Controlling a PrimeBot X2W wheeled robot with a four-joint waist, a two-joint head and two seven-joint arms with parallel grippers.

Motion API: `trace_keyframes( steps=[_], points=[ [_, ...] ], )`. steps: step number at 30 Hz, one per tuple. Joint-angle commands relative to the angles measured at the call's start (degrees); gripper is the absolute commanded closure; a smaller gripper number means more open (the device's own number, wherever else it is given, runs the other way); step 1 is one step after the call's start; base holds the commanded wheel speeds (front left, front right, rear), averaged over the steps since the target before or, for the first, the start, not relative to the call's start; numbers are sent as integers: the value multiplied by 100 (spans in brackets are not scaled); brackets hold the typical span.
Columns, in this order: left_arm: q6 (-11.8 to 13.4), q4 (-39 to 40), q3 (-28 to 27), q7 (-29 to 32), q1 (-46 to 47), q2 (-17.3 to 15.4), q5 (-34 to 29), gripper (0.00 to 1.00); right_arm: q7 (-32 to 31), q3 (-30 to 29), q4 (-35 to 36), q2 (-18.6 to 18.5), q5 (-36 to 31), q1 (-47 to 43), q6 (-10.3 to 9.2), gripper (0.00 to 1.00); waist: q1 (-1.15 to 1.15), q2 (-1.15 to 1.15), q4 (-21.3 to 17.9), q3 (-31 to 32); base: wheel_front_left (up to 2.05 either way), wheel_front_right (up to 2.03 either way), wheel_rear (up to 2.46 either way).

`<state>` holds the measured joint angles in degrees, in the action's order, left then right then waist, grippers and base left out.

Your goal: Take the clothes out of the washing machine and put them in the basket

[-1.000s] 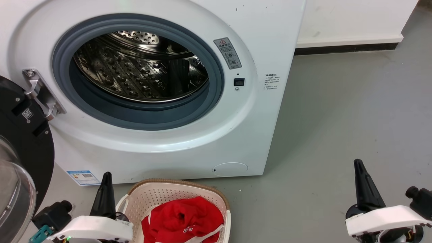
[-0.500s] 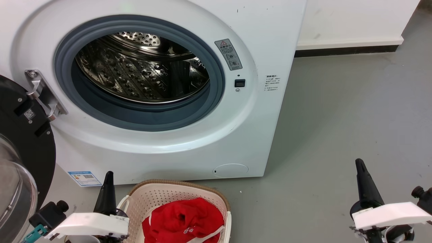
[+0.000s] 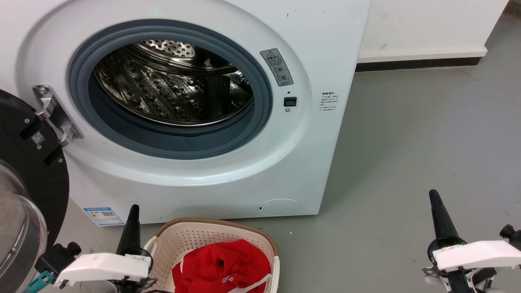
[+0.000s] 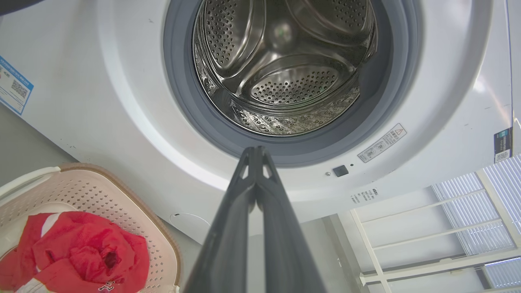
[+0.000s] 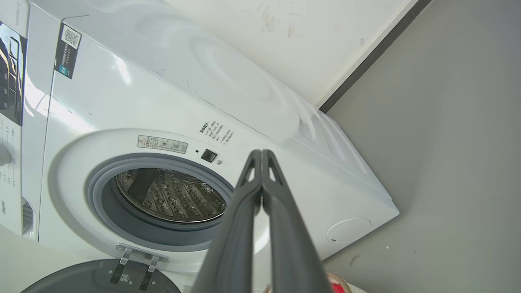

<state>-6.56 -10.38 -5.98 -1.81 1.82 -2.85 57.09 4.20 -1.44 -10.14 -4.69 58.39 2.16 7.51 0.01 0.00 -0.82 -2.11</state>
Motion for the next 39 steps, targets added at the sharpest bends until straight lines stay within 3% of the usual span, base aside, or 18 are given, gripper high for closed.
trace_keyframes(
  steps=[1,39],
  points=[
    [-26,33,-22,35,161,-8,158,100,-28,-26,12,-36,169,118,-1,100,0,0,2,4,0,0,0],
    [-78,-230,-53,563,374,-6,2339,100,-583,-179,-239,-13,2397,312,-2,100,0,0,48,113,0,0,0]
  ],
)
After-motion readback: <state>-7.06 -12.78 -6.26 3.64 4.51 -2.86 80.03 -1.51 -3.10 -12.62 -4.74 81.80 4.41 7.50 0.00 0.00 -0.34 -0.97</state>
